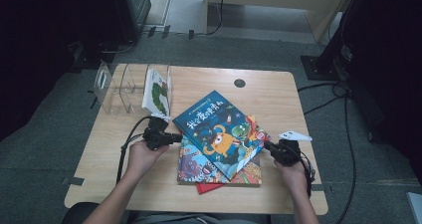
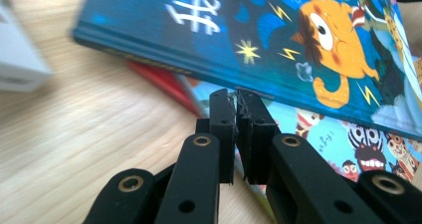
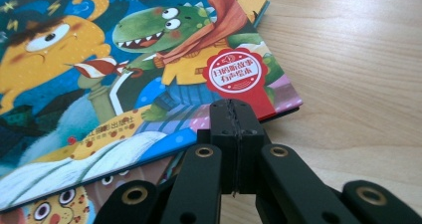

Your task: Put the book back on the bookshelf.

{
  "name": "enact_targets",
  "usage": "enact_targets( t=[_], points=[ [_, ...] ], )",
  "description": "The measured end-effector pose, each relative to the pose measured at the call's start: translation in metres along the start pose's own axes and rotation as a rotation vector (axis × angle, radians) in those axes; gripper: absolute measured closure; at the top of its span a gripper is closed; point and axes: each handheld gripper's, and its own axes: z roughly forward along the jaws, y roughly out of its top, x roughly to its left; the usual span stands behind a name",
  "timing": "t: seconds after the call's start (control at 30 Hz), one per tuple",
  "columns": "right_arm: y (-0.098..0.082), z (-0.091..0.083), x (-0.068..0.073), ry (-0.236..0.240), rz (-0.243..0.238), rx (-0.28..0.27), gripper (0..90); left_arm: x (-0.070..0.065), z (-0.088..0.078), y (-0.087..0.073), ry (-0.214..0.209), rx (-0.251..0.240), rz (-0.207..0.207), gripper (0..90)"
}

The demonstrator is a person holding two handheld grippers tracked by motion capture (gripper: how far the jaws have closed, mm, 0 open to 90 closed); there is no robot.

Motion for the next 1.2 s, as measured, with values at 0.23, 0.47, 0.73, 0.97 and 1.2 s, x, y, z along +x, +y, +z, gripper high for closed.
enact_targets(
  t=[0.23,0.47,0.73,0.97,1.2],
  points=[
    [0.004,0.005,-0.004,0.005,0.033,-0.014,90.0,0.021,-0.014,0.003,0.019,-0.024,-0.047,87.7],
    [0.012,0.009,-0.01,0.022,0.057,-0.018,90.0,0.032,-0.018,0.002,0.046,-0.02,-0.066,87.4],
    [0.021,0.02,-0.007,0.003,0.035,-0.033,90.0,0.036,-0.018,-0.001,0.054,-0.028,-0.081,87.4],
    [0.01,0.009,-0.009,-0.003,0.046,-0.049,90.0,0.035,-0.022,-0.003,0.054,-0.036,-0.08,87.3],
    [0.001,0.004,-0.003,-0.001,0.041,-0.036,90.0,0.034,-0.023,0.0,0.054,-0.044,-0.077,87.1]
  ],
)
